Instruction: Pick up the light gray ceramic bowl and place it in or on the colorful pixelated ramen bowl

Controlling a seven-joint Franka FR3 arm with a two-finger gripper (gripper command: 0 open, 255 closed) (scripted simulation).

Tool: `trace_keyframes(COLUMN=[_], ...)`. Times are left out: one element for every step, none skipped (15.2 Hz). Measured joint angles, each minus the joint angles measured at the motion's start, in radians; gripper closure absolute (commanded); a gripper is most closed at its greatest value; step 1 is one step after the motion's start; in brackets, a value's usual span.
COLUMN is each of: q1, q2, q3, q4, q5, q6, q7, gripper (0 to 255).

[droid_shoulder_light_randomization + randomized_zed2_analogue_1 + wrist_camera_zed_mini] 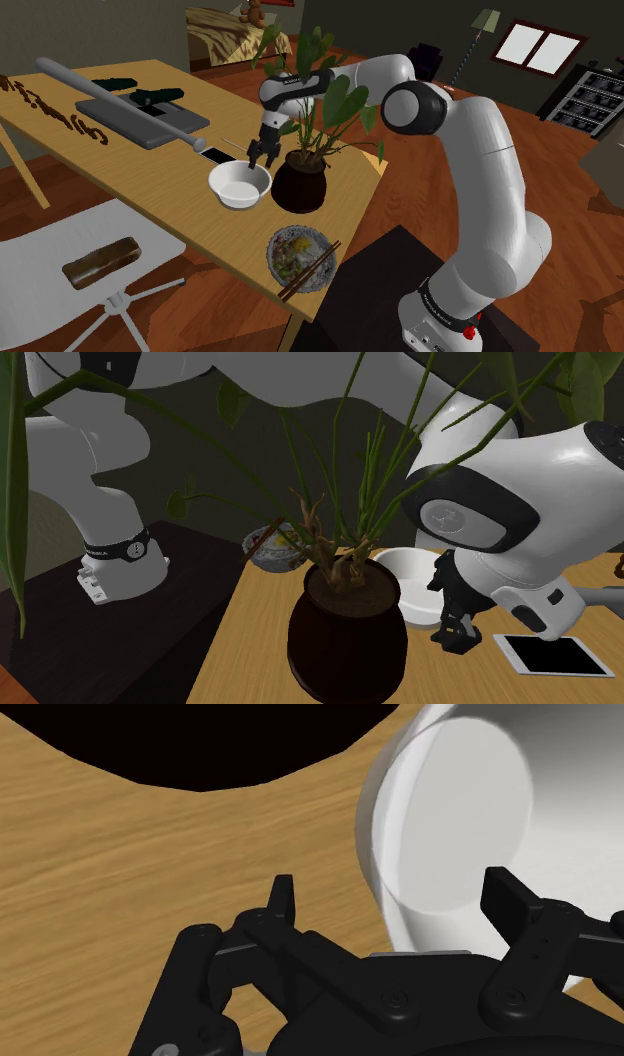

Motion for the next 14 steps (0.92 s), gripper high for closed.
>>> trace_keyframes(q1=[0.000, 0.001, 0.002, 0.004, 0.006, 0.006, 0.006, 0.006, 0.006, 0.007, 0.007, 0.007, 0.007, 0.007], q2=[0.006, 0.013, 0.017, 0.021, 0.023, 0.024, 0.025, 0.026, 0.026, 0.026, 0.026, 0.026, 0.026, 0.026], q3=[0.003, 0.004, 0.005, 0.006, 0.006, 0.007, 0.007, 0.007, 0.007, 0.007, 0.007, 0.007, 0.007, 0.007], q4=[-0.002, -0.004, -0.007, -0.014, -0.015, -0.015, -0.015, -0.015, -0.014, -0.014, -0.014, -0.014, -0.014, -0.014], q5=[0.001, 0.002, 0.003, 0.004, 0.004, 0.004, 0.004, 0.004, 0.004, 0.004, 0.004, 0.004, 0.004, 0.004], q6=[0.005, 0.012, 0.019, 0.029, 0.032, 0.035, 0.035, 0.035, 0.036, 0.036, 0.036, 0.036, 0.036, 0.036], q7=[-0.007, -0.011, -0.014, -0.015, -0.015, -0.015, -0.015, -0.015, -0.015, -0.015, -0.015, -0.015, -0.015, -0.015], gripper=[0, 0, 0, 0, 0, 0, 0, 0, 0, 0, 255, 255, 255, 255])
